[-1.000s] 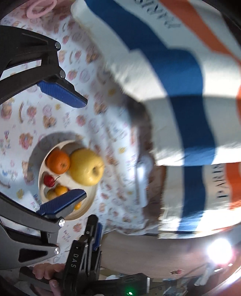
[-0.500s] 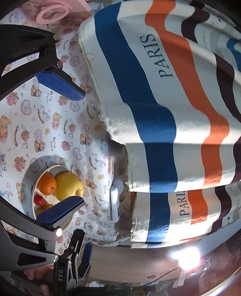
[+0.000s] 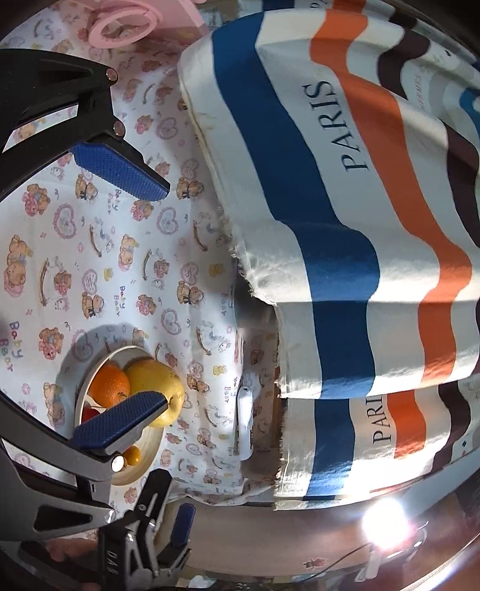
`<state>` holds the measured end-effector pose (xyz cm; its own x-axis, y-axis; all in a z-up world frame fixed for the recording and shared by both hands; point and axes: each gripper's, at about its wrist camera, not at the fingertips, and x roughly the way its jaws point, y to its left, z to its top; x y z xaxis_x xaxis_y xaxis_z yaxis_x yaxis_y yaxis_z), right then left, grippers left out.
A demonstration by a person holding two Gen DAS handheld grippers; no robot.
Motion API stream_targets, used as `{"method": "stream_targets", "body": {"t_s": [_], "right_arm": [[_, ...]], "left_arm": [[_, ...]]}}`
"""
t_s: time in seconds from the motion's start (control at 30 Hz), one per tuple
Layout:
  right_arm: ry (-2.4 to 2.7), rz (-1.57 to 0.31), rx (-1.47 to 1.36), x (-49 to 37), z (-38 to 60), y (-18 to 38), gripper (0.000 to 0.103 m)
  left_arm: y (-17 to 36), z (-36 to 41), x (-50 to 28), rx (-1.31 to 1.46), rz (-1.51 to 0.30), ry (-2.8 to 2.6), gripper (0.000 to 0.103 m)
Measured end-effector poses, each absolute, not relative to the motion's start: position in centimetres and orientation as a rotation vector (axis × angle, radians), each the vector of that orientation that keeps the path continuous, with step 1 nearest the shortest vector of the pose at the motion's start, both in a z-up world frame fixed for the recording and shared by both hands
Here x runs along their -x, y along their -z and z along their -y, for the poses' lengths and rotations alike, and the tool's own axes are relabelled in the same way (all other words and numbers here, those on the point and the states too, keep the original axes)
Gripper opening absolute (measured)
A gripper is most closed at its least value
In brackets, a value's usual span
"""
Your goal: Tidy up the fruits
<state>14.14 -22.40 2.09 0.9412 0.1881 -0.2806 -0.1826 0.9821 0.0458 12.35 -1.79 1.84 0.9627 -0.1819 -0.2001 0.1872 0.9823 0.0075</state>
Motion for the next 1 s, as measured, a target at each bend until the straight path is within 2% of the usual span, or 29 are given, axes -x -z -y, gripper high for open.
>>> {"method": "stream_targets", "body": {"t_s": [0.17, 1.0], "right_arm": [[-0.125, -0.277, 0.009, -13.9, 22.1, -2.0, 0.102], [-0.114, -0.272, 0.017, -13.8, 22.2, -2.0, 0.102]], "left_arm": [[-1.0, 1.7, -14.3, -0.017, -0.311, 0.122, 0.102], [-1.2, 1.9, -14.1, -0.026, -0.293, 0.106, 0.102]]}}
